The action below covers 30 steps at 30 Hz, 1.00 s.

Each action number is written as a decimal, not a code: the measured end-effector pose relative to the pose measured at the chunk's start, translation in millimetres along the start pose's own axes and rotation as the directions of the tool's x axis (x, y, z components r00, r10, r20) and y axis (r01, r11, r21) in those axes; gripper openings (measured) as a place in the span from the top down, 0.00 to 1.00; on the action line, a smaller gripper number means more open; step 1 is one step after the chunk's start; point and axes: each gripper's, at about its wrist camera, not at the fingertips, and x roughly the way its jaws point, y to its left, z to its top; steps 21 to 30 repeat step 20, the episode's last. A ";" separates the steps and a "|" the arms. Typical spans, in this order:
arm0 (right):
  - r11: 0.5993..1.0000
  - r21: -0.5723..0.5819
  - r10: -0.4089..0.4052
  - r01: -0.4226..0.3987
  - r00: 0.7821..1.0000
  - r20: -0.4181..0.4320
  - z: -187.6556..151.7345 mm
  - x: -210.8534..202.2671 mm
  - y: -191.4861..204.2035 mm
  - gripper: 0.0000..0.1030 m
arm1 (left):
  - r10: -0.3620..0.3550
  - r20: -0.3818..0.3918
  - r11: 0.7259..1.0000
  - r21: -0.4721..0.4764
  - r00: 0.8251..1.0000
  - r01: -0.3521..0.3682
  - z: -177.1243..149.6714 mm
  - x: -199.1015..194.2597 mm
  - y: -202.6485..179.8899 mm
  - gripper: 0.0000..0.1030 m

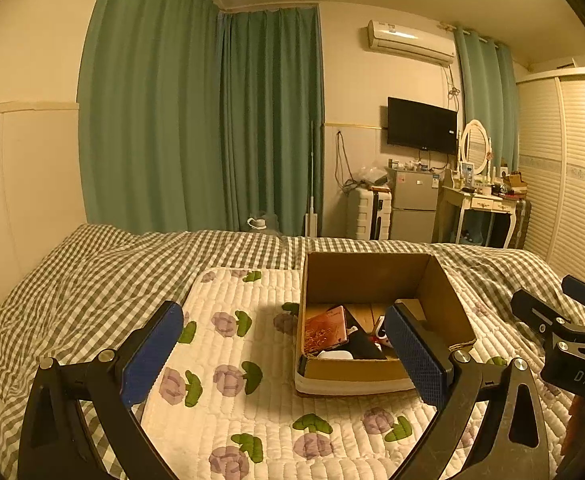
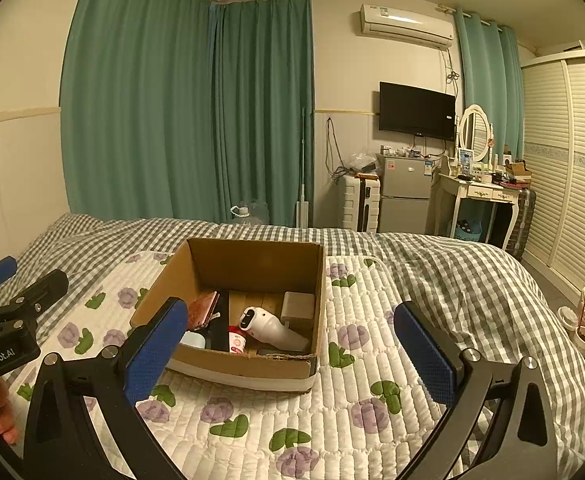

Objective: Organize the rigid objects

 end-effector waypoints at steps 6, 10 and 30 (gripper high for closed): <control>1.000 -0.002 -0.003 0.003 1.000 0.001 1.0 -0.6 -1.6 0.00 | -0.001 -0.004 1.000 0.015 1.000 0.001 1.7 1.1 -2.4 0.00; 1.000 0.001 -0.003 0.003 1.000 0.000 0.6 -0.9 -2.2 0.00 | -0.006 -0.006 1.000 0.012 1.000 0.006 2.2 2.0 -3.2 0.00; 1.000 0.003 -0.007 0.007 1.000 -0.010 0.5 0.5 -2.6 0.00 | -0.010 -0.008 1.000 0.010 1.000 0.010 1.3 3.1 -4.6 0.00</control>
